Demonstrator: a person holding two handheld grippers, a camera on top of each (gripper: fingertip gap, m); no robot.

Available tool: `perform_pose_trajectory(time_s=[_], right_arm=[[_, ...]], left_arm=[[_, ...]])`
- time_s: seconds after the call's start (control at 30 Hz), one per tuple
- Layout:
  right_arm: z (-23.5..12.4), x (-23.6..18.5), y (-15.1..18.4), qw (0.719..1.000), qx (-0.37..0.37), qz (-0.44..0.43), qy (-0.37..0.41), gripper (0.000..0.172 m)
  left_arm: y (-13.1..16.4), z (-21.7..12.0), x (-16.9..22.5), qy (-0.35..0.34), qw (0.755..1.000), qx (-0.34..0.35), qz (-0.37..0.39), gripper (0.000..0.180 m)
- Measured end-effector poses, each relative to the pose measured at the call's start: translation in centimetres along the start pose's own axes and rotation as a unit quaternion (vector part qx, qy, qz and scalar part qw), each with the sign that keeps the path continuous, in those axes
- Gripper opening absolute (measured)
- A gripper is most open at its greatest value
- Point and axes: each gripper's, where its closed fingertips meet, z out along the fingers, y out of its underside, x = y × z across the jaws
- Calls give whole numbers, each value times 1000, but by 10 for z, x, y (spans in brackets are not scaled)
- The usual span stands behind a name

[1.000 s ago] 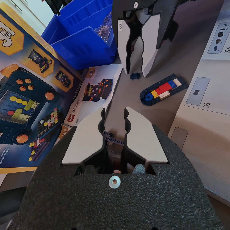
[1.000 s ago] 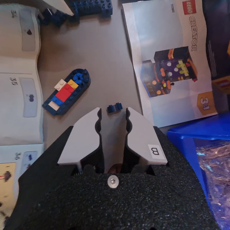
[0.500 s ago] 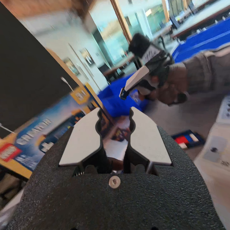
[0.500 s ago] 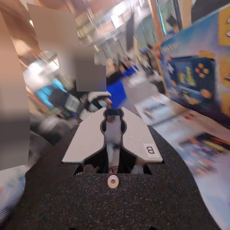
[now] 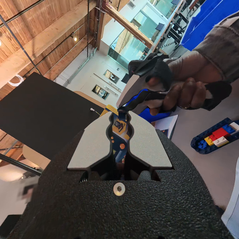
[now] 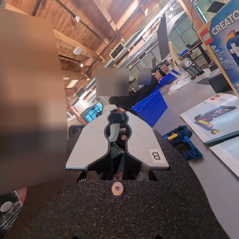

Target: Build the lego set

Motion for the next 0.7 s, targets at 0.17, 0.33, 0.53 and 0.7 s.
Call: perform_pose_trajectory(time_s=[0.17,0.33,0.53,0.7], right_arm=[[3,0,5,1000,-8,6,-1,18],[2,-15,11,998,-55,-16,-34,19],[-16,-35,25,981,-165,-81,-60,30],[-21,-43,35,970,-210,-100,-64,30]], left_arm=[[0,-1,3,4,1000,1,25,10],[-14,-8,6,23,997,56,37,9],[-43,-18,22,60,986,125,94,9],[-47,-20,30,74,982,133,114,9]])
